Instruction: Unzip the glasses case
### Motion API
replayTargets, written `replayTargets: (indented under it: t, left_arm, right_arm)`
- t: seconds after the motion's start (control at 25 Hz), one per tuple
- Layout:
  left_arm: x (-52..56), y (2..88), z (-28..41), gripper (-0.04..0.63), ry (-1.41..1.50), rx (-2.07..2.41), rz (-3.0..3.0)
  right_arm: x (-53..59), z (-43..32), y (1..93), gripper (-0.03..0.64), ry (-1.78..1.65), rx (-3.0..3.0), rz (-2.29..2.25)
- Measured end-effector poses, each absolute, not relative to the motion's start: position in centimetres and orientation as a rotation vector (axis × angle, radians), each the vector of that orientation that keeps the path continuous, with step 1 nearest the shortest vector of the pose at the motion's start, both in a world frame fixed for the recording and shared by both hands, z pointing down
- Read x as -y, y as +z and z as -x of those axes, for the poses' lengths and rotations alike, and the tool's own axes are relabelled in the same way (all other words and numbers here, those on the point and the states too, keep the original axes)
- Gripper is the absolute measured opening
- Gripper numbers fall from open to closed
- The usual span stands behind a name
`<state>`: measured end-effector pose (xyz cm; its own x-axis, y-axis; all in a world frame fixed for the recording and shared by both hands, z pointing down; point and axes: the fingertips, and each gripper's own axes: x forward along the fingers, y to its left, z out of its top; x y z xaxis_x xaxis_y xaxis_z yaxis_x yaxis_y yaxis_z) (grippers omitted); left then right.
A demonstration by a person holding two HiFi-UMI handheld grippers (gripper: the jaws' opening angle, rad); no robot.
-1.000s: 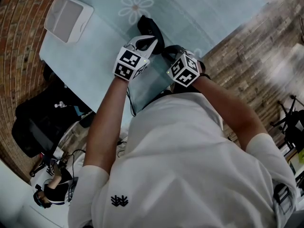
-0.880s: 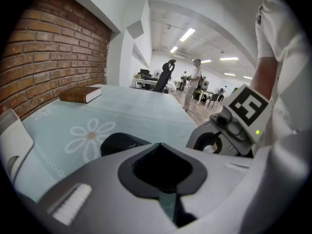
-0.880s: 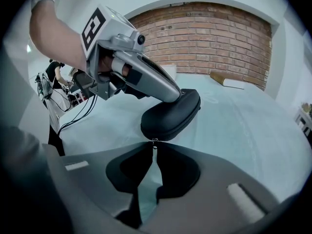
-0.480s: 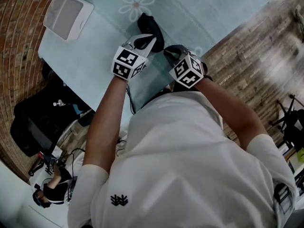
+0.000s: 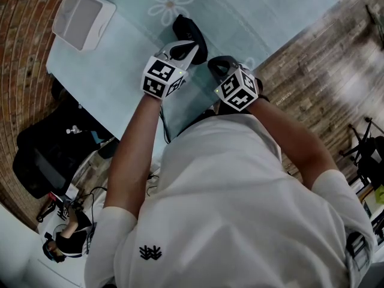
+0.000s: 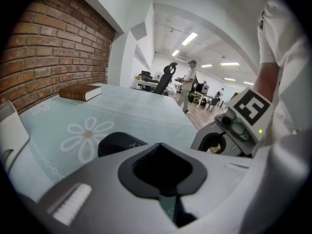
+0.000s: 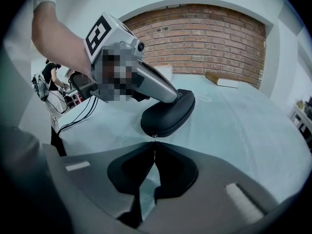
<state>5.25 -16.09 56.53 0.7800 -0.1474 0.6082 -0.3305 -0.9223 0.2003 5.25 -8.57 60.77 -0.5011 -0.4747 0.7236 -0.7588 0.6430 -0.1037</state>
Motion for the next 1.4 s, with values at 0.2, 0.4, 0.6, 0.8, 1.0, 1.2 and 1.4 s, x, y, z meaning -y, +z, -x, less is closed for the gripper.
replayTargets:
  t: [0.2,0.4,0.6,0.8,1.0,1.2,1.4]
  left_arm:
    - [16.1,56.5,-5.5,0.054,0.874,0.375,-2.668]
    - [16.1,56.5,-5.4,0.054,0.866,0.381,-2.654]
    - [16.2,56.7,-5.6,0.054,0.859,0.392,-2.646]
    - [16.1,56.7,-5.6,0.054,0.877,0.383,-2.649]
    - [16.1,56.6,-5.7,0.054,0.859,0.386,-2.635]
    - [16.1,56.7,-5.7,0.054,0.849,0.390,-2.613]
    - [16.2,56.7,-5.7,0.054,0.843,0.401,-2.596]
  right_arm:
    - [8.5,-5.3,60.9,0.003,0.524,2.186,-0.936]
    - [8.6,-5.5,60.8,0.002,0.482,2.180,-0.904]
    - [8.6,-6.0,60.8,0.002,0.452,2.177,-0.887]
    - [8.9,-6.6,60.7,0.002,0.430,2.176,-0.877]
    - [9.5,-7.1,60.6,0.002,0.417,2.180,-0.861]
    - [10.1,-7.6,60.6,0.002,0.405,2.191,-0.833]
    - [10.7,-7.9,60.6,0.002,0.390,2.201,-0.794]
